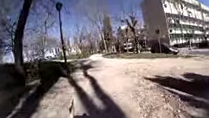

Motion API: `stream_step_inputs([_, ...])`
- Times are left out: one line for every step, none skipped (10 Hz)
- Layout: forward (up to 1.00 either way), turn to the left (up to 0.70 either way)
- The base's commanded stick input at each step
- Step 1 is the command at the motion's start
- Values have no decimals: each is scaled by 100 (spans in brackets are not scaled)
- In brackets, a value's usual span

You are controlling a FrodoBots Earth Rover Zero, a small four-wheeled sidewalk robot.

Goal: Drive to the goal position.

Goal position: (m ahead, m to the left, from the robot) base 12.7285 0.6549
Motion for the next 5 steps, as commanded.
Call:
stream_step_inputs([100, -18])
stream_step_inputs([100, -2])
stream_step_inputs([100, 0])
stream_step_inputs([100, 0])
stream_step_inputs([100, 0])
